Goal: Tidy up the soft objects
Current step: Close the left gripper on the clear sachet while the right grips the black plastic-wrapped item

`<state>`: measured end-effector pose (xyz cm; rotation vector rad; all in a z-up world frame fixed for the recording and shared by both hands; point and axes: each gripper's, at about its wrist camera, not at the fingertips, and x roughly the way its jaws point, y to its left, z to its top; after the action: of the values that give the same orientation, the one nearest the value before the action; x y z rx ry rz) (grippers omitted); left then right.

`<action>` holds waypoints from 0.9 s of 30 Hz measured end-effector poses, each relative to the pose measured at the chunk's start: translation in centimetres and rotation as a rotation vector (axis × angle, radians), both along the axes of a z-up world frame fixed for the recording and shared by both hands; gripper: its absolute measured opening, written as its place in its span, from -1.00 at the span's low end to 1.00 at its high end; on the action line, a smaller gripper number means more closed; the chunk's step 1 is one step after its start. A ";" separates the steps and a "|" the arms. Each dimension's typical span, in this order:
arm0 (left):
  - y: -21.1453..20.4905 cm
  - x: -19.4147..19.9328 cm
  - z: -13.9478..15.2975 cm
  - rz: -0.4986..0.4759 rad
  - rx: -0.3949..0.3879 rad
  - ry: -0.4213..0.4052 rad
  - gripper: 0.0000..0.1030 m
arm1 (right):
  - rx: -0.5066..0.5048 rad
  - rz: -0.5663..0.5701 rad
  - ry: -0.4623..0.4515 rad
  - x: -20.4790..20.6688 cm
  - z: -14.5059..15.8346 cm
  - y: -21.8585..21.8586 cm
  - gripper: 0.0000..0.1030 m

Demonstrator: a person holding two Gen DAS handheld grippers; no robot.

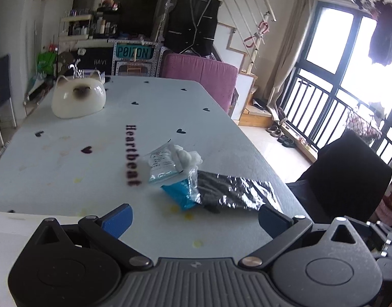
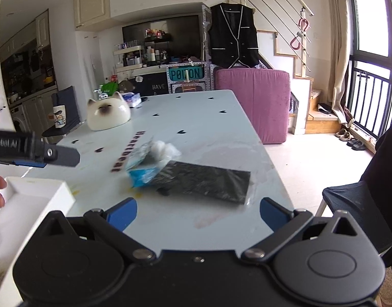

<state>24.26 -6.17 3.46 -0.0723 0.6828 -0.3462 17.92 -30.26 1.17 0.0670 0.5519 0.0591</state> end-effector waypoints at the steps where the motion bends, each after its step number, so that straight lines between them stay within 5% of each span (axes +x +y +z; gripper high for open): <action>1: -0.2 0.9 -0.1 0.004 -0.015 0.007 1.00 | -0.009 -0.001 0.003 0.7 -0.3 -0.2 1.00; 6: -0.9 5.7 -1.5 0.057 -0.103 0.077 1.00 | -0.041 -0.006 0.023 4.1 -2.0 -0.5 1.00; 11: -1.7 10.1 -3.4 0.108 -0.102 0.103 1.00 | -0.014 -0.020 0.024 7.2 -2.9 -0.8 0.96; 18: -1.3 14.9 -5.9 0.175 -0.116 0.075 0.84 | 0.024 -0.070 0.050 12.2 -4.4 -2.0 0.04; 24: -0.8 18.3 -7.9 0.211 -0.135 0.085 0.70 | 0.066 -0.056 0.155 14.9 -6.7 -3.0 -0.26; 27: -0.7 19.1 -8.9 0.200 -0.179 0.125 0.70 | 0.006 -0.045 0.187 14.3 -7.7 -2.4 -0.30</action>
<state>43.40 -6.92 -5.43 -0.3325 0.7604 -0.2101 32.21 -32.65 -6.50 0.0917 0.7370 0.0107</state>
